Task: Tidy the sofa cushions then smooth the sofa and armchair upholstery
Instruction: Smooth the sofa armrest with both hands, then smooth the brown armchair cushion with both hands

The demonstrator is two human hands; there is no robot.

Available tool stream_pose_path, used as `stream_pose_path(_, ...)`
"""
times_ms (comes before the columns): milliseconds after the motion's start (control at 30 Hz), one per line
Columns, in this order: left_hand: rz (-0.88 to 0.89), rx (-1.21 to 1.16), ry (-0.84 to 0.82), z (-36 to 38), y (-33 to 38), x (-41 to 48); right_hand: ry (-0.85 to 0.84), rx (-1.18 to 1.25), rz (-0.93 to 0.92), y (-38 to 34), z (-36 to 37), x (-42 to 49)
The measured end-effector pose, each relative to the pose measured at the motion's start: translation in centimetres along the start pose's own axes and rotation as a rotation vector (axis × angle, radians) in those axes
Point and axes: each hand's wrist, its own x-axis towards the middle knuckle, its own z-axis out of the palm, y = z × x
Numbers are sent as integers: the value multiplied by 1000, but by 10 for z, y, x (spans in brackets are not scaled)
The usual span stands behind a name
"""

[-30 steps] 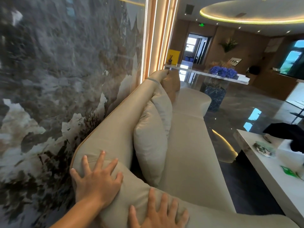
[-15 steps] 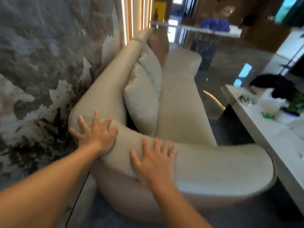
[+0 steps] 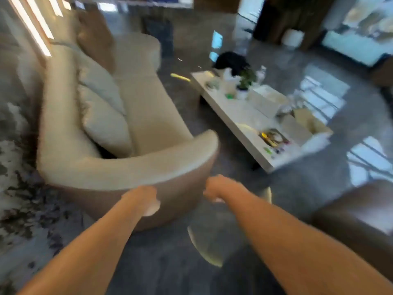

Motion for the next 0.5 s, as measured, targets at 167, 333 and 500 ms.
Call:
stream_pose_path(167,424,168,87,-20,185,-96,42,94,140,115,12,-170)
stream_pose_path(333,765,225,116,28,353,-176,311,324,471,218,94,-367)
stream_pose_path(500,1047,307,204,100,485,-260,393,423,811,293,220,-527)
